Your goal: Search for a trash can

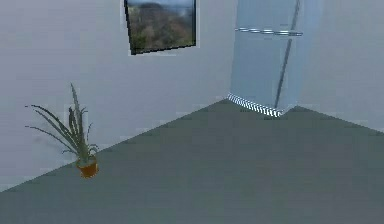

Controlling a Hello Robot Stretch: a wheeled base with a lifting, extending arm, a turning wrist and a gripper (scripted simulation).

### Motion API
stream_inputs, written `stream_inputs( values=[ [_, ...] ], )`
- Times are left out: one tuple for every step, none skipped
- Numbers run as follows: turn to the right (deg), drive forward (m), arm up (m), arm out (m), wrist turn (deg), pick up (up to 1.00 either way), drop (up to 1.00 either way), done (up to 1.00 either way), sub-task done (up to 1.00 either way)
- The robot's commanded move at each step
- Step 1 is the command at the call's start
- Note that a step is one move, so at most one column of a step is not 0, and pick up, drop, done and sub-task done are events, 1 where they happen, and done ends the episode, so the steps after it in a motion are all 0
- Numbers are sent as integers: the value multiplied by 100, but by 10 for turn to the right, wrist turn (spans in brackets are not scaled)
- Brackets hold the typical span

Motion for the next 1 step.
stream_inputs(
  values=[
    [30, 0, 0, 0, 0, 0, 0, 0, 0]
  ],
)
